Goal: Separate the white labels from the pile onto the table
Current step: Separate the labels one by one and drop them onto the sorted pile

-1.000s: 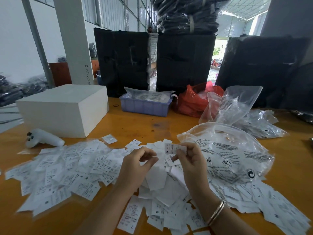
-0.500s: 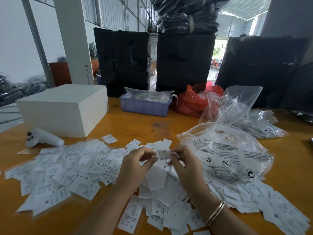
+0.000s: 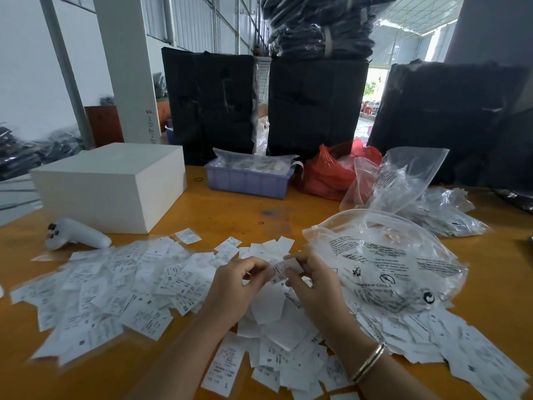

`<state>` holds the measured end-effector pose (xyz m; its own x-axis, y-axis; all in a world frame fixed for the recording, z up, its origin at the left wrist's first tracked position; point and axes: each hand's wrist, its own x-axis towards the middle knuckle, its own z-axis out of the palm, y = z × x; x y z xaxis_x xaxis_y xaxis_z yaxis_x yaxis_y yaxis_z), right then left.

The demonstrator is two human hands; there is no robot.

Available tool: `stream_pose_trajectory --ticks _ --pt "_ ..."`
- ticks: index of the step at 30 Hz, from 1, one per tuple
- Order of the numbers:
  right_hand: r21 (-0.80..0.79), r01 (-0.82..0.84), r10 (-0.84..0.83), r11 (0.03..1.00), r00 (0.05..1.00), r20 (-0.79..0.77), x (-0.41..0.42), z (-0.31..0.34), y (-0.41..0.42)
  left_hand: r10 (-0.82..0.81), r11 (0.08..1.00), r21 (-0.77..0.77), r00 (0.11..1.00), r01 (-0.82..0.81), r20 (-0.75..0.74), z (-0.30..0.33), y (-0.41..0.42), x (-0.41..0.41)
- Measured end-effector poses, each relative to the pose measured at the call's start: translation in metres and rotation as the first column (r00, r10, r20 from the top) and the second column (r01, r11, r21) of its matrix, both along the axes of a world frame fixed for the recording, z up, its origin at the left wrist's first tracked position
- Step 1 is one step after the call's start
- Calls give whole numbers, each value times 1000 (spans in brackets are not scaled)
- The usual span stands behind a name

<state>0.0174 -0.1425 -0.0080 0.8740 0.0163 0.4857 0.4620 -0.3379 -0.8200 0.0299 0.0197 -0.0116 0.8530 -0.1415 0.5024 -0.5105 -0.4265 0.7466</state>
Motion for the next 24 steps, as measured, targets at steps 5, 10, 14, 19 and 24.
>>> stream_pose_trajectory --ticks 5,10,14,19,24 --pt "107 -3 3 994 1000 2 1 1 -2 -10 994 -106 996 1 -85 3 0 0" --pt "364 62 -68 929 998 4 3 2 -9 26 980 -192 992 -50 -123 4 3 1" --pt "336 32 -44 941 999 28 2 1 -4 55 981 -179 990 -77 -127 3 3 3" --pt "329 4 -27 944 998 64 2 -1 -4 49 986 -152 991 -68 -125 2 2 2" --pt "233 36 -53 972 996 67 1 -1 -2 53 986 -155 993 -69 -108 1 2 3"
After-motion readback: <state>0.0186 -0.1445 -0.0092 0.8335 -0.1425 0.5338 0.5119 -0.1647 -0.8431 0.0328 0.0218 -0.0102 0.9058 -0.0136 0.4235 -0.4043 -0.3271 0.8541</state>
